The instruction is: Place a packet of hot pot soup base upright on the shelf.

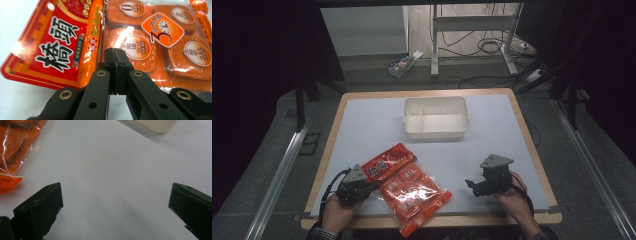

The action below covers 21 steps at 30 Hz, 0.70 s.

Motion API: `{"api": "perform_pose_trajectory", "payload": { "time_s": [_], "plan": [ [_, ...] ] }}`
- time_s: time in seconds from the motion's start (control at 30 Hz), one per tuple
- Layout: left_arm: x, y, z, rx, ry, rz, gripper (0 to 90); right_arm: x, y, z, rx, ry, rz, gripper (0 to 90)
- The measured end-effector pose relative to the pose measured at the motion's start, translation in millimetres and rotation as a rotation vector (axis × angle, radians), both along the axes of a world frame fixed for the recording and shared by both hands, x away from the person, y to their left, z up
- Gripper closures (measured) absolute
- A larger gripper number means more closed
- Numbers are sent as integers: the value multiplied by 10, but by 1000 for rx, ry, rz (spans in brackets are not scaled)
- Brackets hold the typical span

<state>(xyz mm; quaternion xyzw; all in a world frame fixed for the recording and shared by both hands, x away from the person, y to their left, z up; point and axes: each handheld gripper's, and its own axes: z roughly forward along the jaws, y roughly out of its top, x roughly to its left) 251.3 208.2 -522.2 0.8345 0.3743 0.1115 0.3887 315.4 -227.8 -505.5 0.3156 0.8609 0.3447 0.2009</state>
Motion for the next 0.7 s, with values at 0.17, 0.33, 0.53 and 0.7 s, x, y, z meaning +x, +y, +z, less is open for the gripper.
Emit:
{"api": "perform_pose_trajectory", "payload": {
  "time_s": [0.17,0.33,0.53,0.7],
  "plan": [
    [10,-71,-40,53,36,-26,898,3,3,-7,-6,1,3,0],
    [39,-93,-64,65,51,-26,898,2,8,-14,-14,1,4,0],
    [81,-136,-70,83,42,-16,898,7,30,-29,-27,2,11,0],
    [199,-182,-84,68,45,8,898,11,50,-42,-37,2,14,0]
  ]
}}
